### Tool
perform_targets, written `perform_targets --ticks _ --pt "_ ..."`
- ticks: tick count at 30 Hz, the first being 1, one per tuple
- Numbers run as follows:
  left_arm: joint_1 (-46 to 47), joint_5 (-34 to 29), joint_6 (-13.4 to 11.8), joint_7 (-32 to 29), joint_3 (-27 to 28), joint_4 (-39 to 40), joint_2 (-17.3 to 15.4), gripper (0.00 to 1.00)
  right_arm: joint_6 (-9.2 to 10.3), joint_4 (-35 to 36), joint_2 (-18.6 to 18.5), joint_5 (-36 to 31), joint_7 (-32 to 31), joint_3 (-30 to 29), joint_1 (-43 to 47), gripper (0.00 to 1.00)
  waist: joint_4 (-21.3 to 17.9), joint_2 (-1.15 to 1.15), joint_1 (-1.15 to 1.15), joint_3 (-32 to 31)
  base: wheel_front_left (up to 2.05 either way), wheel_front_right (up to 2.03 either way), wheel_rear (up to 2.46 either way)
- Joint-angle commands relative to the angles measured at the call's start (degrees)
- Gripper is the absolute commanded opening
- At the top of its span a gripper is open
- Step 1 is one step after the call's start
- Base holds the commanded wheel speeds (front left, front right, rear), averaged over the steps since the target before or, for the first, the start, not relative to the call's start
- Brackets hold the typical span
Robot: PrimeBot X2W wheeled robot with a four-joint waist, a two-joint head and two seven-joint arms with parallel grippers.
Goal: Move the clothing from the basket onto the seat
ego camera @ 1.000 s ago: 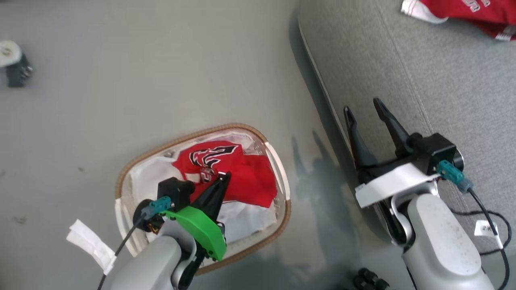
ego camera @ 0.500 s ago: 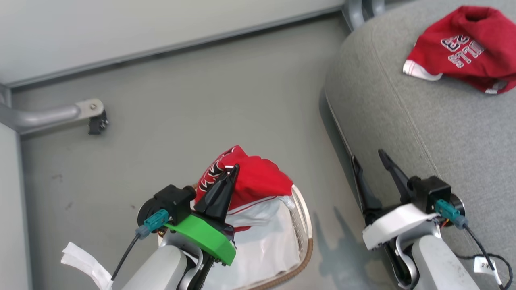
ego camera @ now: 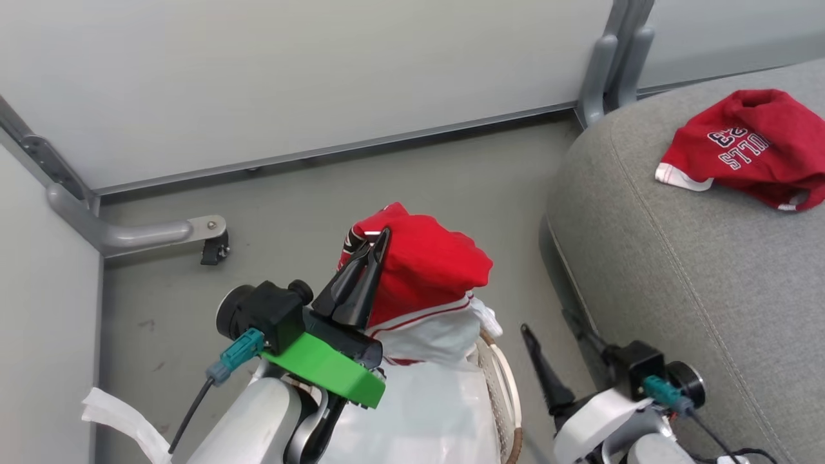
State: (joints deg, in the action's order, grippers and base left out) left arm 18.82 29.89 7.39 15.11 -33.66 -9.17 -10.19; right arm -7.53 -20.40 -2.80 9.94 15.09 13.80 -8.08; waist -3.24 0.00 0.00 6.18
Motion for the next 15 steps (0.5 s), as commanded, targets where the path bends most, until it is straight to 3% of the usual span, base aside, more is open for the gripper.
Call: perform_targets --ticks 1,7,15 --pt "0.54 -0.75 0.14 0.07 -0.19 0.61 -0.05 0.0 0.07 -0.46 -0.22 -0.77 0.12 1.54 0.9 1.0 1.04 0.0 0.0 -0.98 0.0 0.0 0.0" --pt "0.58 -0.82 0.14 0.07 -1.12 1.31 0.57 0.0 0.08 -0.41 -2.63 -0.61 0.12 12.6 -1.46 1.0 2.25 0.0 0.0 -1.13 0.0 0.0 0.0" --pt "0.58 -0.11 0.14 0.07 -3.04 0.86 1.14 0.0 0.08 -0.11 -3.12 1.08 0.11 17.78 -6.73 1.0 3.79 0.0 0.0 -1.29 0.0 0.0 0.0"
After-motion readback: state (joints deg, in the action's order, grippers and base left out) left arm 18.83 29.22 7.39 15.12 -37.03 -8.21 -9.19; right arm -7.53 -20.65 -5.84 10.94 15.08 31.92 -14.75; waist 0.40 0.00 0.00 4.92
